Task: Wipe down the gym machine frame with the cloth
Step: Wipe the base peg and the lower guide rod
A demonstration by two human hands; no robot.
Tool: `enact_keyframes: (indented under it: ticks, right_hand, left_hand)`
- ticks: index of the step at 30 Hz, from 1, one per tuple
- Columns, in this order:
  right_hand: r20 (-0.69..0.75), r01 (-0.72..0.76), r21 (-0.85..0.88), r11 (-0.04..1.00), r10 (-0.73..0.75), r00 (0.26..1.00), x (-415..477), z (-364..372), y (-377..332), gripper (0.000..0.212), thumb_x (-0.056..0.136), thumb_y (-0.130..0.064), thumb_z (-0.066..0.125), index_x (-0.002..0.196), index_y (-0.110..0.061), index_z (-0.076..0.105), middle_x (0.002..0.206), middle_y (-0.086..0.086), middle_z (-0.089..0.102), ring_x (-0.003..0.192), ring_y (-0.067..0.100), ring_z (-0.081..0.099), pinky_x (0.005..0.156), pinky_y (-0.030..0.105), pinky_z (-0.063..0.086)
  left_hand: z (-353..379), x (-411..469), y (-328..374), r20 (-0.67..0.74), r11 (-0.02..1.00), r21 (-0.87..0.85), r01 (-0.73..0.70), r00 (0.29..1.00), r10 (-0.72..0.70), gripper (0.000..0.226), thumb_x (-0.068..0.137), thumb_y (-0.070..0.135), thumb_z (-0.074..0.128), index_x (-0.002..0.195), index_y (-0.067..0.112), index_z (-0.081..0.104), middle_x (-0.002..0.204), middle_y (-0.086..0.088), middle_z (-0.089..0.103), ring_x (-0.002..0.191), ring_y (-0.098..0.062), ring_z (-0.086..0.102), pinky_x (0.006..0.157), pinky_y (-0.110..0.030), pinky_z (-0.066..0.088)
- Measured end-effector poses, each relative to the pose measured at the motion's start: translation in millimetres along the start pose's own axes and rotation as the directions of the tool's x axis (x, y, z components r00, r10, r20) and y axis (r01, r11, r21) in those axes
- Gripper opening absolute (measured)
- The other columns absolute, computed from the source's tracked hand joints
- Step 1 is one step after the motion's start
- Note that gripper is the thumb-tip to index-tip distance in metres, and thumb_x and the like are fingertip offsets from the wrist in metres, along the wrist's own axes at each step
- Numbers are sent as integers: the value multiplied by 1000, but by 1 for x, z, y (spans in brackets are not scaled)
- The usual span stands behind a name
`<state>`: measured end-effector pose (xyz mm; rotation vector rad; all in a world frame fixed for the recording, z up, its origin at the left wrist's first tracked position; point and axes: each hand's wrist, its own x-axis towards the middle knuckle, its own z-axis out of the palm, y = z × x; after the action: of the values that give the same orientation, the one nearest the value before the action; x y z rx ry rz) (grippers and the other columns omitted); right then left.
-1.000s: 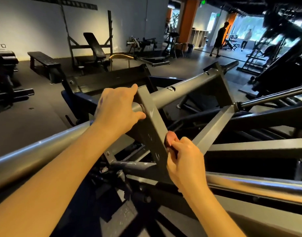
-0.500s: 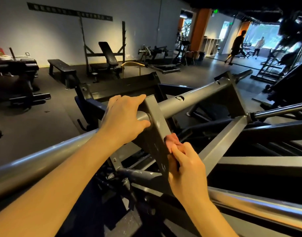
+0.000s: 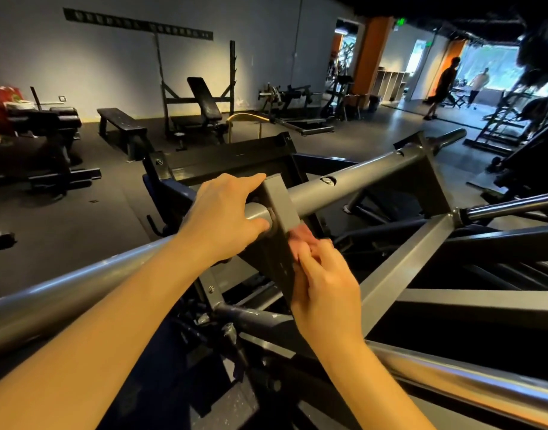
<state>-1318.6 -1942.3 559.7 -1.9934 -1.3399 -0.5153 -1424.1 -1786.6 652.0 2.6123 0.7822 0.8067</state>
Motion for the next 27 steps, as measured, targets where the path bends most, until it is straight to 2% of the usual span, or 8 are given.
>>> enact_keyframes:
  ticks: [4,6,10,14,17,20,23,27]
  right_hand:
    - [-89,7,29,1000,-4,996,72,11,-26,22,93,-10,64,115,-7,67,111,7,61,98,21,58,84,38,58]
    - [-86,55,36,998,-52,995,61,13,-19,32,93,-10,64,126,-8,65,120,8,60,109,22,58,94,38,55]
    - [-14,66,74,995,-66,998,-24,-2,19,56,85,-7,71,140,-13,60,132,5,60,118,19,59,101,31,53]
    - [138,-21,-36,999,26,990,-49,-21,18,52,75,-17,83,125,-21,68,113,-7,64,97,11,64,86,8,43]
    - [88,-73,-26,997,75,993,-4,-20,-3,32,89,-24,73,121,-21,68,98,-10,57,82,9,57,71,20,51]
    - [38,-129,24,991,128,991,35,-17,-20,27,97,-25,59,121,-15,67,102,-2,57,88,15,58,77,33,56]
    - [171,-186,-59,981,194,966,20,-25,-22,34,97,-24,63,130,-18,56,106,-1,53,90,18,59,80,32,55]
    - [360,-277,-291,916,373,855,-26,-43,-19,51,94,-25,70,135,-19,40,111,1,54,97,24,63,75,28,45]
  left_hand:
    - [-2,-2,5,-20,998,-46,-41,999,40,57,87,29,76,140,25,57,117,1,69,114,-17,57,104,-44,45]
    - [-3,-3,5,-25,998,-50,-39,999,38,54,87,29,76,138,23,59,118,1,70,116,-20,58,105,-44,43]
    - [-1,-1,3,-12,999,-41,-6,1000,5,69,85,30,80,147,23,52,131,-2,64,126,-23,53,106,-41,39]
    - [-1,1,2,-12,999,-33,-4,1000,3,72,85,31,79,150,23,49,134,-1,63,129,-23,51,109,-42,37]
    - [-2,0,4,-19,1000,-24,1,1000,-1,72,85,32,79,150,23,49,133,-1,64,128,-24,52,110,-43,36]
    - [-4,-2,7,-2,1000,-18,3,1000,-3,74,86,32,79,152,23,46,135,-3,63,131,-26,51,114,-48,34]
    - [-2,0,3,22,1000,-18,18,1000,-18,77,86,33,78,154,25,43,140,-4,60,134,-28,48,115,-51,35]
    - [2,1,-3,31,998,-40,57,998,-55,80,84,37,77,155,32,40,145,-5,55,136,-31,47,110,-52,41]
